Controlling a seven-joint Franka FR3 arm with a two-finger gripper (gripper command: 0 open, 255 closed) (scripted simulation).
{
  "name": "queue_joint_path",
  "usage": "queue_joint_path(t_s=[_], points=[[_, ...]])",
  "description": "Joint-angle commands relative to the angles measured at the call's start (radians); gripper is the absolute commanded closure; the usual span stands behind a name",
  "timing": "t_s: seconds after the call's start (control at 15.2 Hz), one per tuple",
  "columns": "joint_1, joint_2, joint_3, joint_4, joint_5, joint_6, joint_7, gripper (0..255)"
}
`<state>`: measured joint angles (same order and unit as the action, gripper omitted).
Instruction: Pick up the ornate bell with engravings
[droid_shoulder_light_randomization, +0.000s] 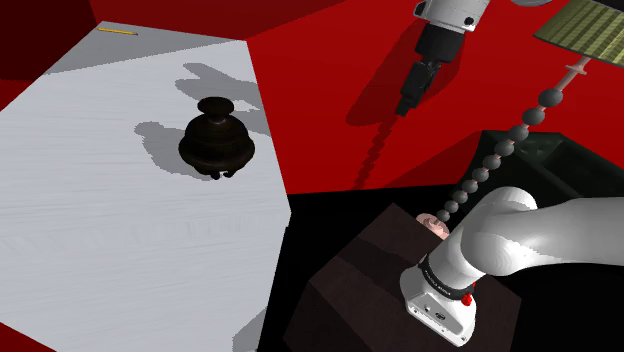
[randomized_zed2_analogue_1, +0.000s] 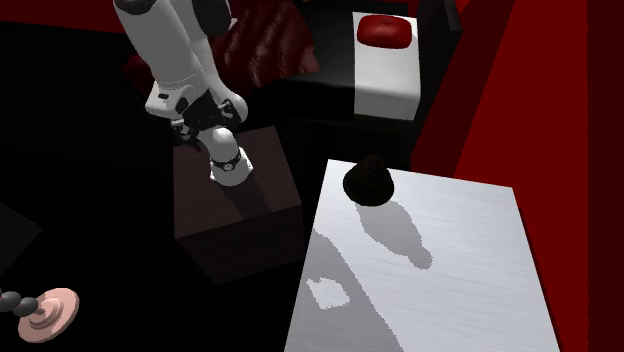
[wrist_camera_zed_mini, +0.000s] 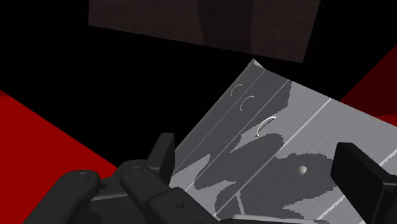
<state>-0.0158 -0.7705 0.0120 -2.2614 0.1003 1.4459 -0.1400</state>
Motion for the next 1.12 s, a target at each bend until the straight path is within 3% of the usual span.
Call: queue_joint_path(t_s=[0.0, 0.59, 1.06], points=[[0.0, 0.0, 0.0, 0.0, 0.0, 0.0, 0.0, 0], [0.037, 0.166, 0.195, 0.128, 0.079, 0.105, 0.204, 0], [0.047, 0.347, 0.344, 0.294, 0.07, 0.17, 0.371, 0]])
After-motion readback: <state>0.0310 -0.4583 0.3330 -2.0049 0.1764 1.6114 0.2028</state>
